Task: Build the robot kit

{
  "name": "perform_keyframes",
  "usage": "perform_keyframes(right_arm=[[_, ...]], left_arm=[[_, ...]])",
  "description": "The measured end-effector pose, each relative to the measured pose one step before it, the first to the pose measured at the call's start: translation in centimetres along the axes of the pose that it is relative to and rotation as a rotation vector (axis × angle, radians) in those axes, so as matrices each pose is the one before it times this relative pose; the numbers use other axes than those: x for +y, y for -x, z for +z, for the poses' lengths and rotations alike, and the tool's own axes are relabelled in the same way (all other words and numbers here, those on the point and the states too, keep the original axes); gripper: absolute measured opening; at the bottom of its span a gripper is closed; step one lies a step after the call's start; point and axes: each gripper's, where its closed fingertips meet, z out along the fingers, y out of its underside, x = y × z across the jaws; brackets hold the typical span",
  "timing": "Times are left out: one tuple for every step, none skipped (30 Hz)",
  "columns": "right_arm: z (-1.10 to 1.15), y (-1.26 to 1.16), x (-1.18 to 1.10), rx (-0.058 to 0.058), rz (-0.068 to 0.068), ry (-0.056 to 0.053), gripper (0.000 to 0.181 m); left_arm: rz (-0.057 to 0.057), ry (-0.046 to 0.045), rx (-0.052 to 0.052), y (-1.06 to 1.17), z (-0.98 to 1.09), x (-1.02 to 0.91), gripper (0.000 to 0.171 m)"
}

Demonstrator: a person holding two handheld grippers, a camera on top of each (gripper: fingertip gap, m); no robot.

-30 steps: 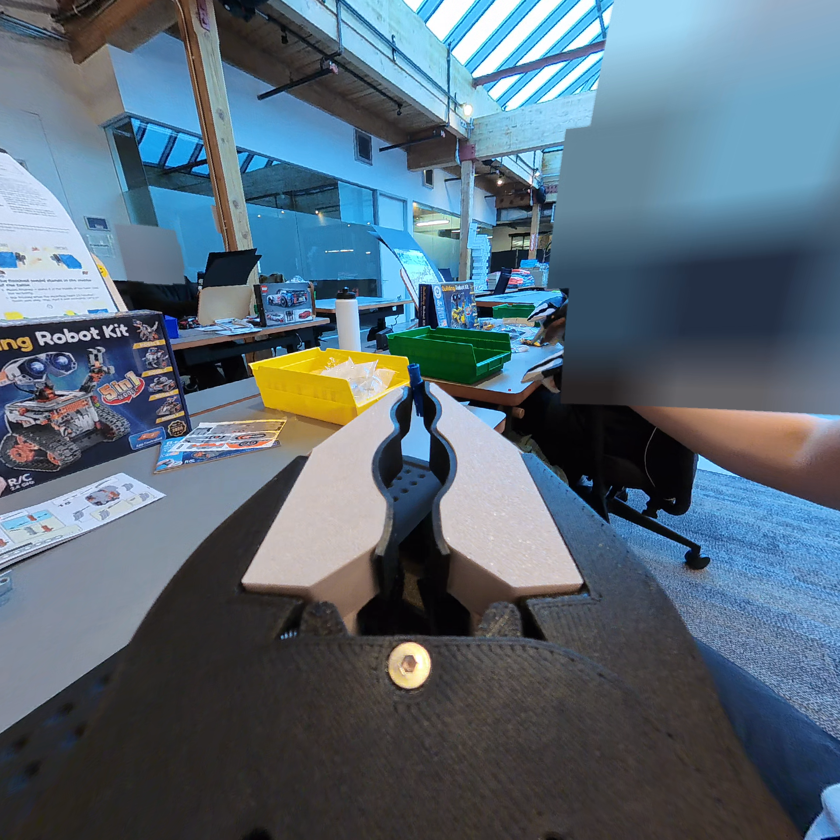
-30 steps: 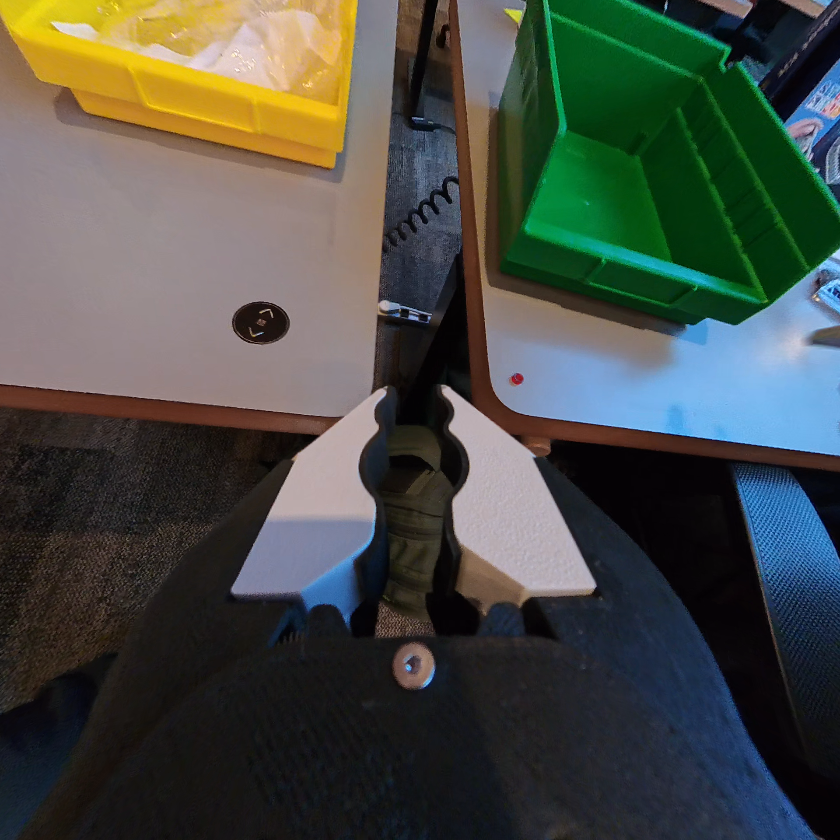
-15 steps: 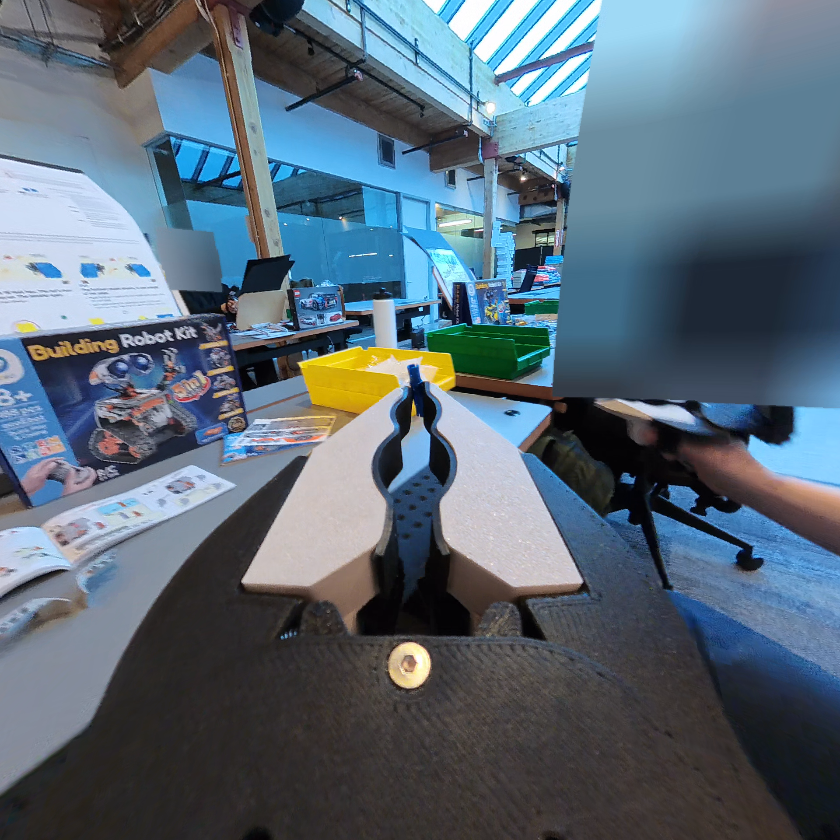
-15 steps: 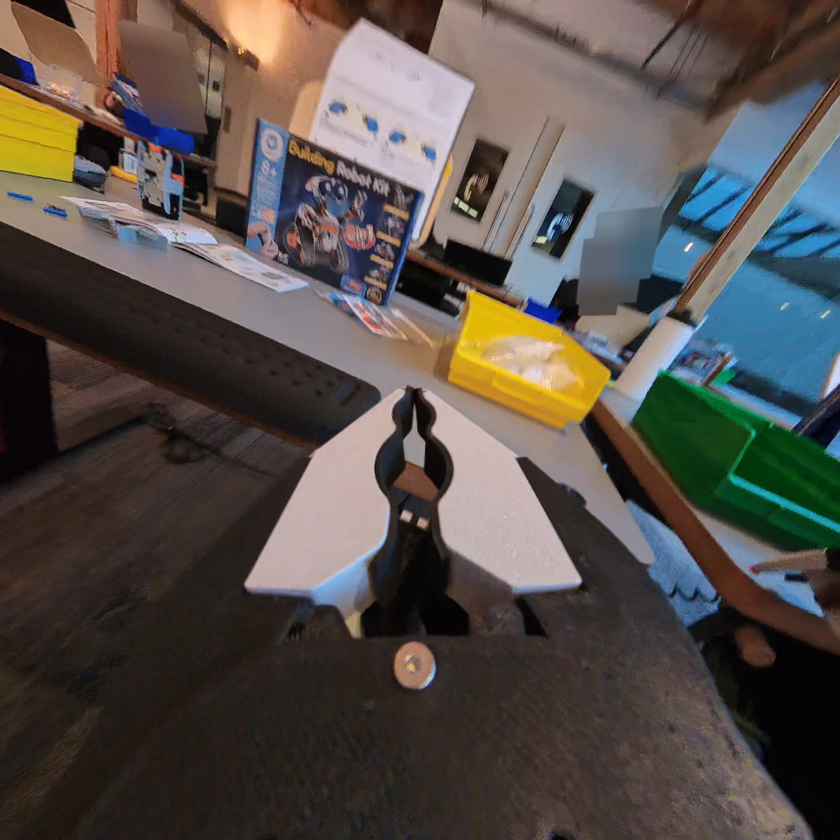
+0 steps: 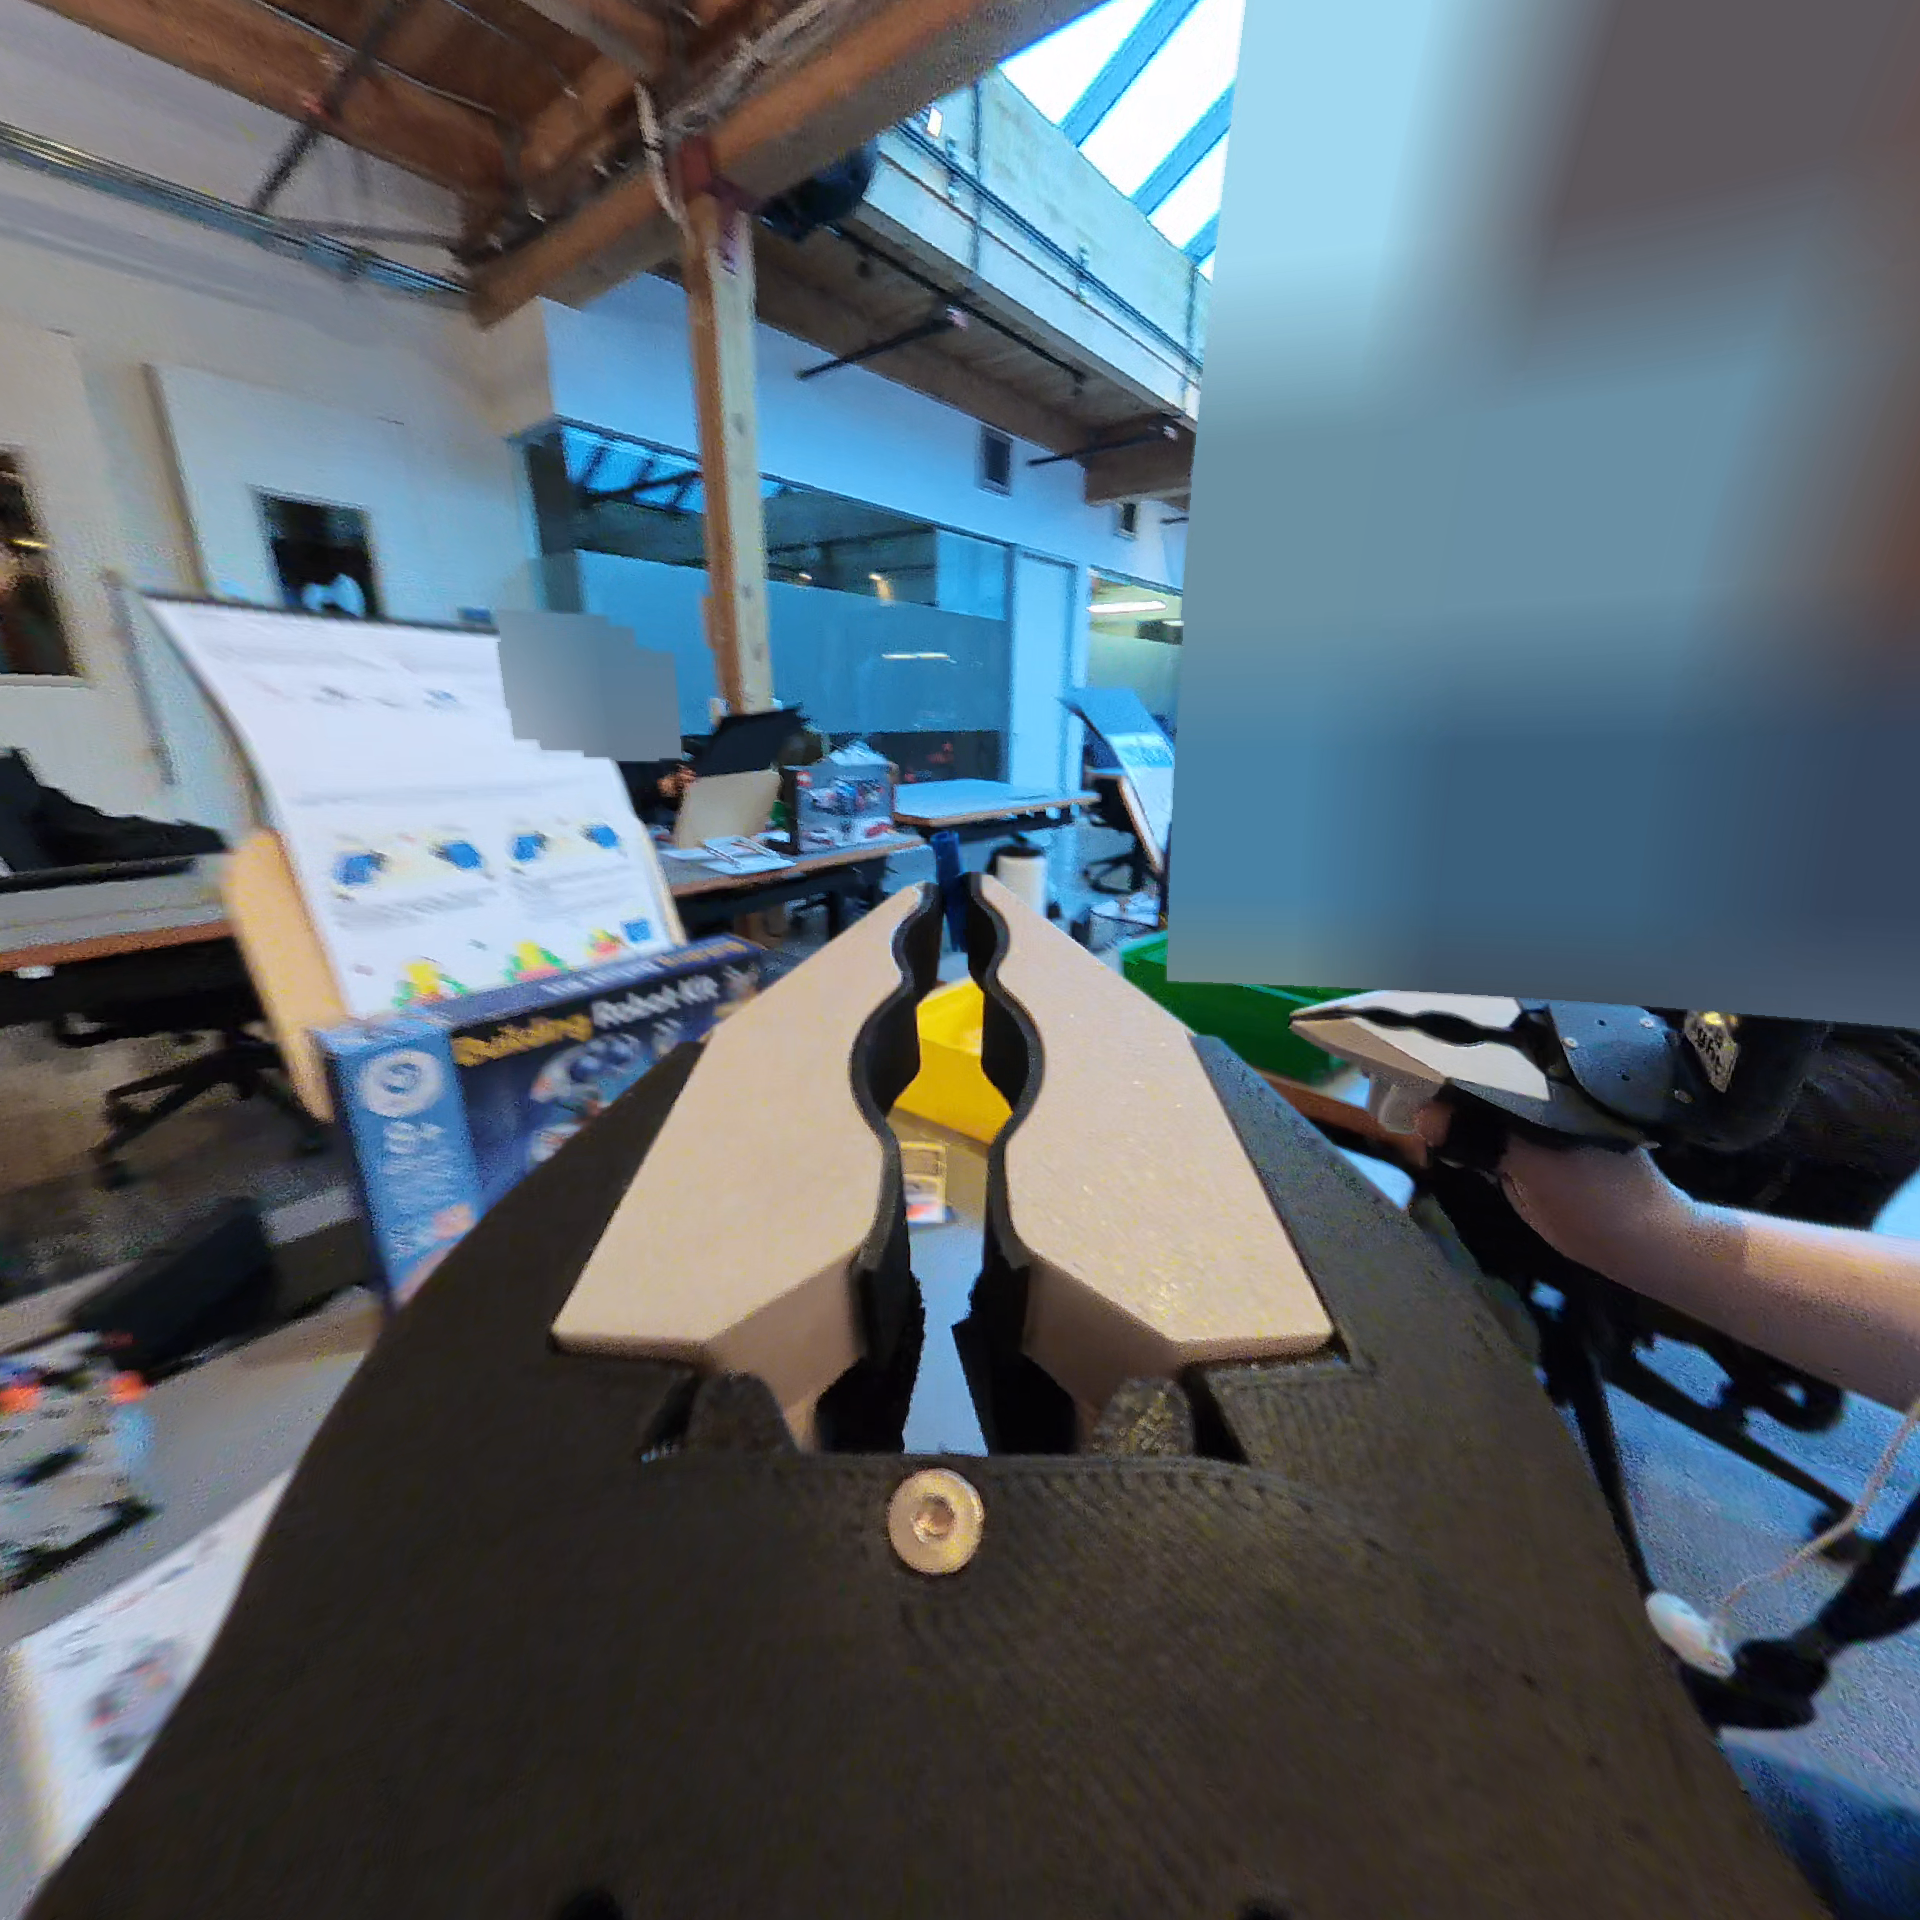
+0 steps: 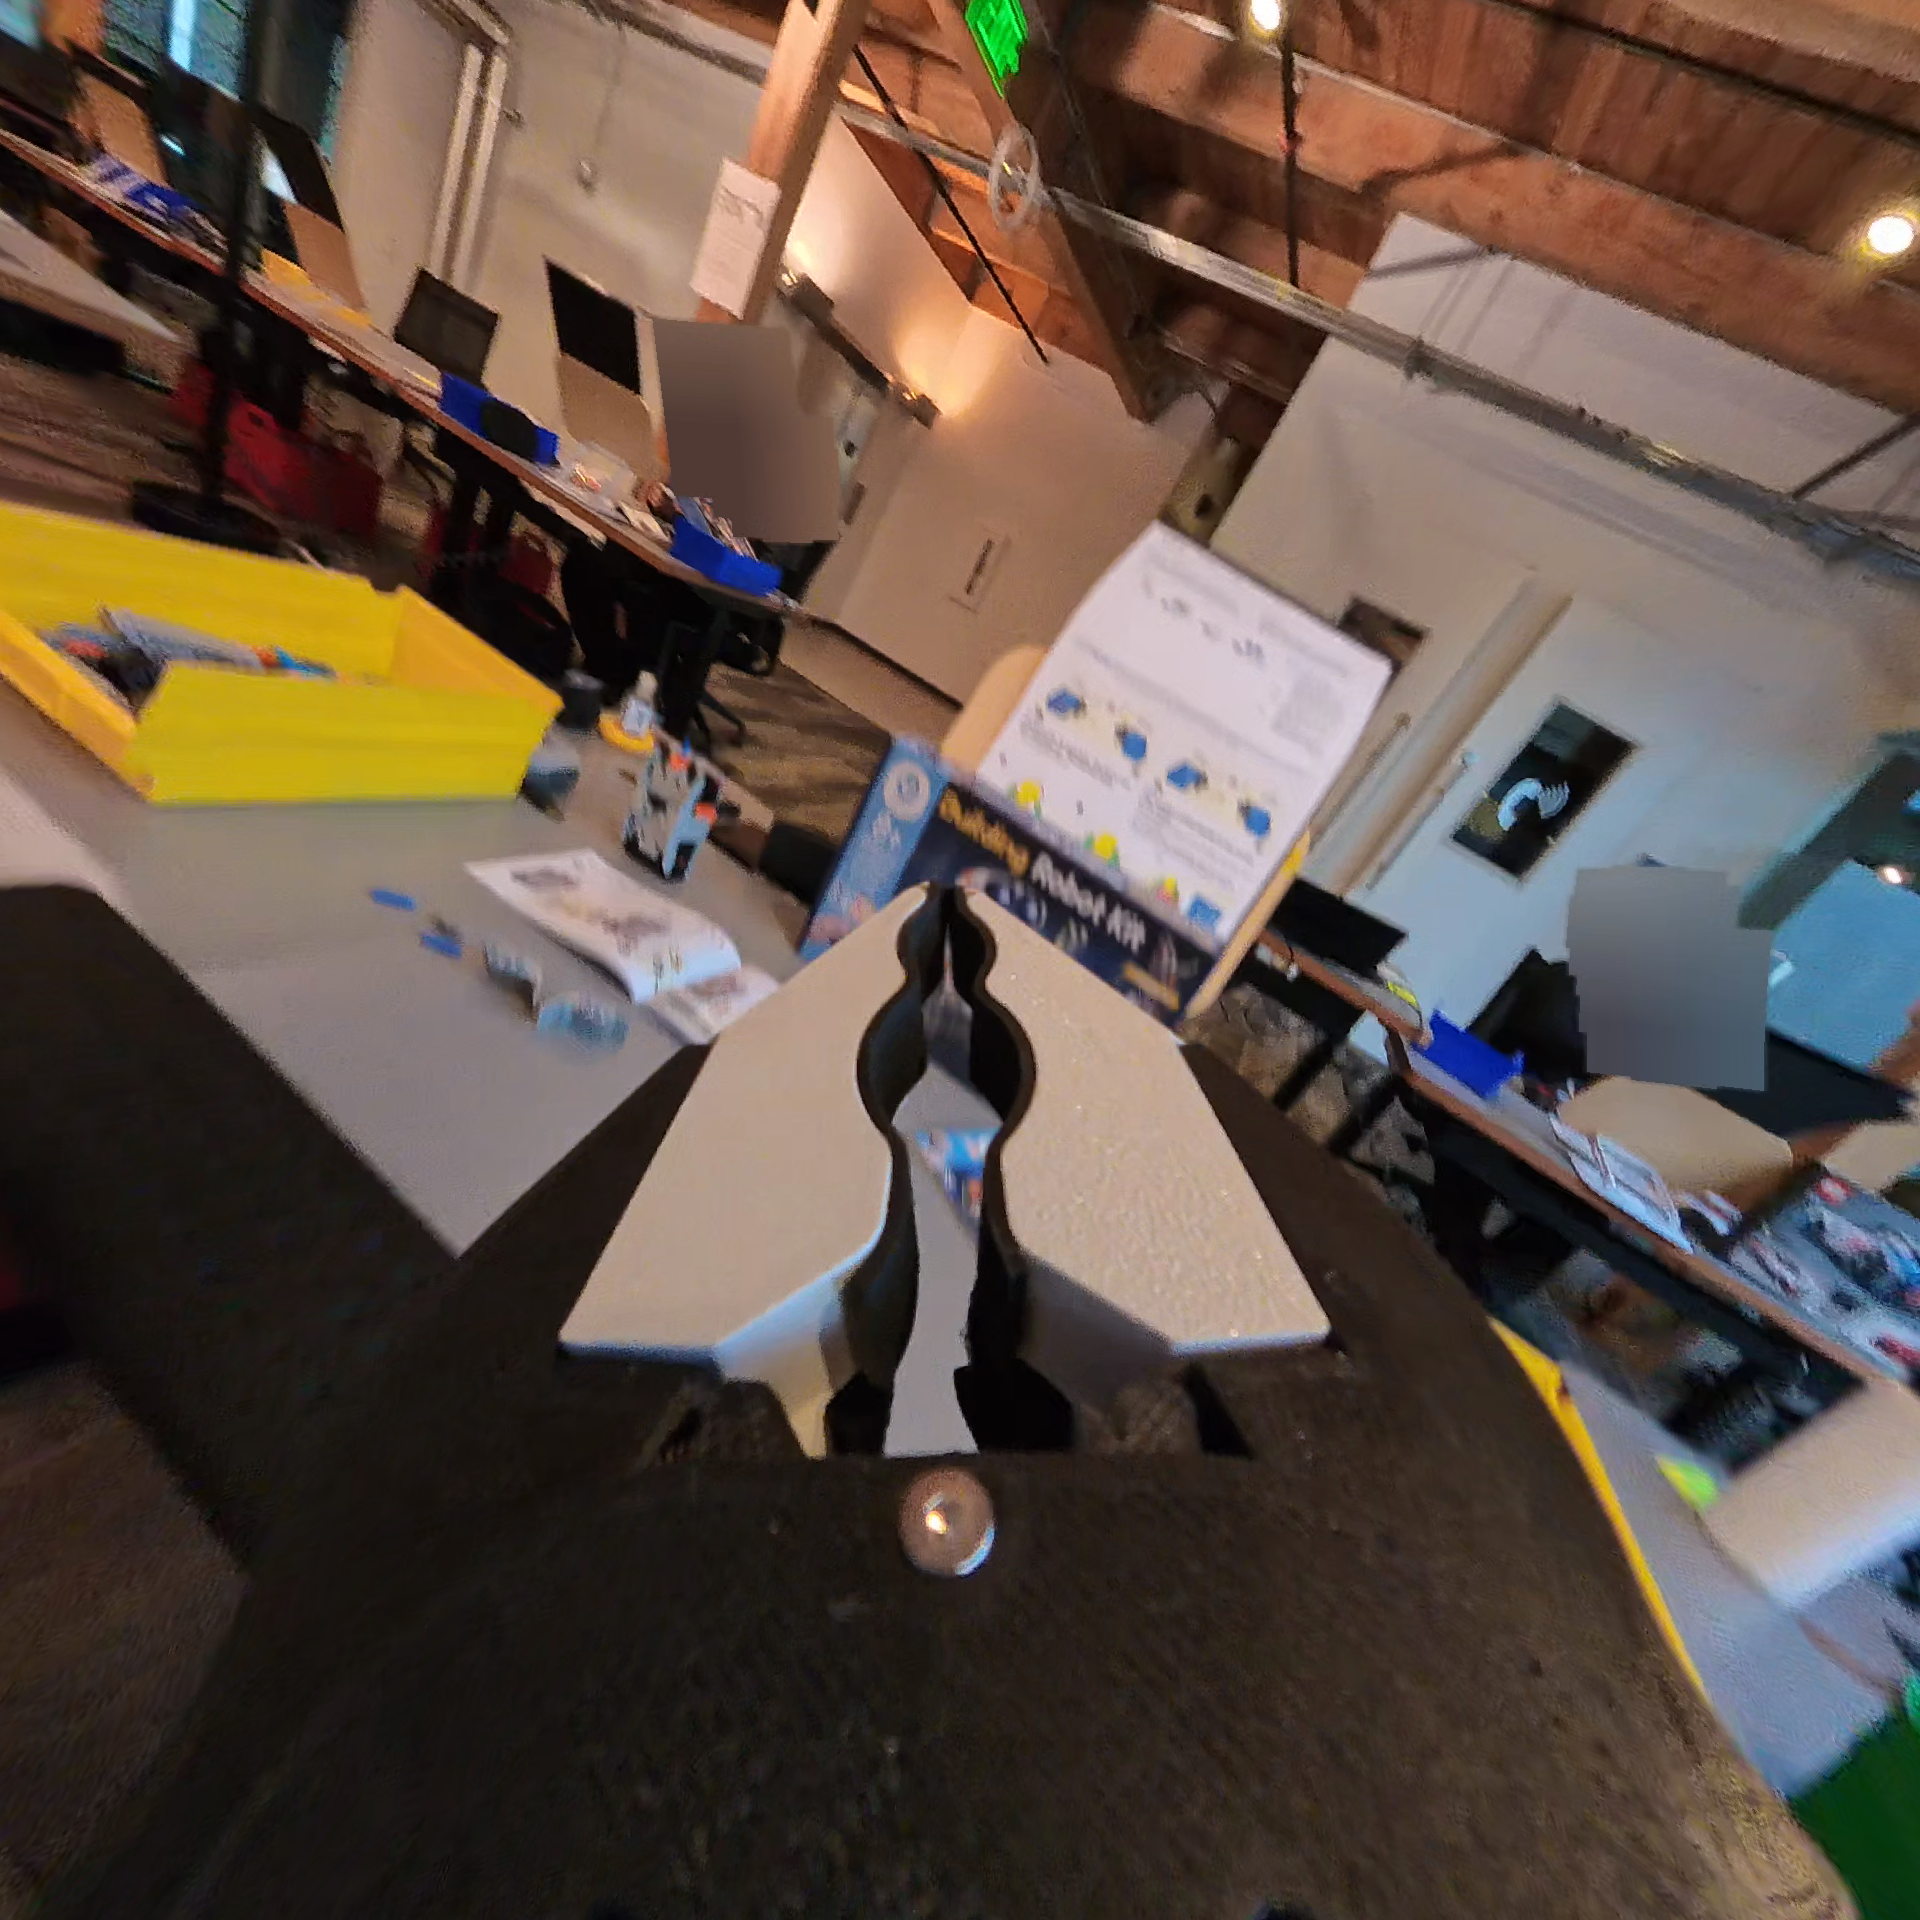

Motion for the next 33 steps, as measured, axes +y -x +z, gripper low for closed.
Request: perform_keyframes(right_arm=[[1.428, -0.360, -2.488, -0.0157, -0.0069, -0.0233, 0.000], [1.454, -0.365, -2.538, -0.0160, -0.0101, -0.0232, 0.000], [1.467, -0.425, -2.583, -0.0125, -0.0166, -0.0215, 0.000], [1.448, -0.446, -2.618, -0.0091, -0.0212, -0.0225, 0.000], [1.426, -0.489, -2.630, -0.0046, -0.0188, -0.0253, 0.000], [1.380, -0.495, -2.618, 0.0019, -0.0157, -0.0286, 0.000], [1.362, -0.471, -2.507, 0.0094, -0.0148, -0.0284, 0.000], [1.364, -0.372, -2.349, 0.0139, -0.0142, -0.0254, 0.000], [1.399, -0.310, -2.214, 0.0209, -0.0120, -0.0236, 0.000], [1.442, -0.246, -2.110, 0.0280, -0.0066, -0.0277, 0.000], [1.559, -0.047, -2.020, 0.0245, -0.0004, -0.0353, 0.000], [1.715, 0.209, -1.836, 0.0158, 0.0082, -0.0406, 0.000], [1.903, 0.575, -1.506, -0.0011, 0.0140, -0.0396, 0.000], [2.046, 0.994, -0.957, -0.0238, 0.0128, -0.0241, 0.000], [2.075, 1.212, -0.397, -0.0364, 0.0061, -0.0048, 0.000], [1.997, 1.332, 0.089, -0.0437, 0.0040, 0.0096, 0.000], [1.893, 1.449, 0.455, -0.0506, 0.0119, 0.0165, 0.000], [1.807, 1.507, 0.750, -0.0525, 0.0258, 0.0169, 0.000], [1.752, 1.503, 0.952, -0.0517, 0.0310, 0.0112, 0.000], [1.721, 1.413, 1.114, -0.0467, 0.0259, 0.0061, 0.000], [1.717, 1.245, 1.254, -0.0394, 0.0226, 0.0080, 0.000], [1.713, 1.054, 1.290, -0.0326, 0.0241, 0.0083, 0.000], [1.721, 0.896, 1.113, -0.0312, 0.0214, -0.0015, 0.000], [1.706, 0.810, 0.925, -0.0364, 0.0210, -0.0092, 0.000], [1.717, 0.730, 0.762, -0.0441, 0.0215, -0.0138, 0.000], [1.704, 0.499, 0.613, -0.0432, 0.0107, -0.0148, 0.000], [1.732, 0.071, 0.531, -0.0282, -0.0015, -0.0029, 0.000], [1.718, -0.236, 0.422, -0.0161, -0.0026, 0.0145, 0.000], [1.605, -0.310, 0.104, -0.0130, -0.0008, 0.0166, 0.000], [1.441, -0.259, -0.299, -0.0119, -0.0061, 0.0082, 0.000], [1.280, -0.230, -0.484, -0.0033, -0.0148, 0.0031, 0.000], [1.138, -0.339, -0.521, 0.0170, -0.0217, -0.0001, 0.000], [1.056, -0.324, -0.486, 0.0302, -0.0233, 0.0009, 0.000]], left_arm=[[0.0156, -0.00394, -0.0399, 0.987, -1.025, -2.438, 0.002], [0.0224, 0.00090, -0.0435, 1.030, -1.208, -2.378, 0.001], [0.0250, 0.00306, -0.0433, 1.090, -1.400, -2.322, 0.002], [0.0228, 0.00445, -0.0413, 1.141, -1.530, -2.212, 0.002], [0.0163, 0.00684, -0.0341, 1.158, -1.606, -2.021, 0.001], [0.0113, 0.00890, -0.0246, 1.095, -1.644, -1.823, 0.001], [0.0112, 0.00952, -0.0201, 1.096, -1.679, -1.645, 0.002], [0.0108, 0.00850, -0.0194, 1.151, -1.704, -1.488, 0.002], [0.0088, 0.00342, -0.0179, 1.188, -1.698, -1.399, 0.002], [0.0062, 0.00350, -0.0160, 1.270, -1.631, -1.273, 0.002], [0.0038, 0.01158, -0.0194, 1.447, -1.510, -1.029, 0.002], [0.0049, 0.01881, -0.0273, 1.677, -1.395, -0.764, 0.002], [0.0069, 0.02703, -0.0301, 1.828, -1.225, -0.408, 0.002], [0.0003, 0.04063, -0.0266, 1.903, -0.988, 0.056, 0.002], [-0.0101, 0.04676, -0.0217, 1.948, -0.727, 0.401, 0.001], [-0.0123, 0.03611, -0.0252, 2.050, -0.509, 0.480, 0.001], [-0.0102, 0.02259, -0.0331, 2.157, -0.304, 0.464, 0.002], [-0.0092, 0.01595, -0.0303, 2.092, -0.091, 0.460, 0.001], [-0.0095, 0.01569, -0.0232, 1.961, 0.135, 0.514, 0.002], [-0.0117, 0.01522, -0.0219, 1.884, 0.296, 0.529, 0.002], [-0.0124, 0.01026, -0.0218, 1.765, 0.405, 0.437, 0.002], [-0.0078, 0.00480, -0.0201, 1.582, 0.447, 0.285, 0.002], [0.0011, 0.00057, -0.0209, 1.405, 0.437, 0.145, 0.001], [0.0072, 0.00057, -0.0238, 1.308, 0.399, 0.074, 0.002], [0.0030, 0.00593, -0.0254, 1.233, 0.382, 0.098, 0.002], [-0.0081, 0.00762, -0.0233, 1.172, 0.326, 0.063, 0.002], [-0.0193, 0.00072, -0.0178, 1.100, 0.212, -0.110, 0.002], [-0.0247, -0.01067, -0.0075, 0.977, 0.032, -0.353, 0.002], [-0.0210, -0.01710, 0.0034, 0.887, -0.130, -0.508, 0.002], [-0.0104, -0.01149, 0.0033, 1.049, -0.271, -0.443, 0.002], [0.0011, 0.00201, -0.0056, 1.353, -0.387, -0.231, 0.002], [0.0087, 0.01047, -0.0121, 1.608, -0.507, -0.084, 0.002], [0.0115, 0.00602, -0.0107, 1.712, -0.626, -0.118, 0.002]])
